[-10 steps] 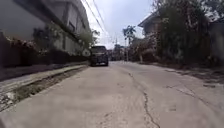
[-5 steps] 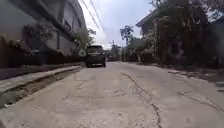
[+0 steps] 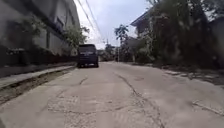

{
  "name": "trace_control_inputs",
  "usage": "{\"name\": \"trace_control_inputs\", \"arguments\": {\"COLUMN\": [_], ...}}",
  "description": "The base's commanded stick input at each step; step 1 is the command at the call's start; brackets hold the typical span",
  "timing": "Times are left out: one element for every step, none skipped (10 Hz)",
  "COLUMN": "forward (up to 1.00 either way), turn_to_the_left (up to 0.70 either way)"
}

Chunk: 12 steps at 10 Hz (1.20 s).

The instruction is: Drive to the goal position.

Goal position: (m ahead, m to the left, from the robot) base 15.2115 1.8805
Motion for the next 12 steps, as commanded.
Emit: {"name": "trace_control_inputs", "arguments": {"forward": [1.0, 1.0, 1.0, 1.0, 1.0, 1.0, 1.0, 1.0, 1.0, 1.0, 1.0, 1.0], "turn_to_the_left": [0.0, 0.0, 0.0, 0.0, 0.0, 0.0, 0.0, 0.0, 0.0, 0.0, 0.0, 0.0]}}
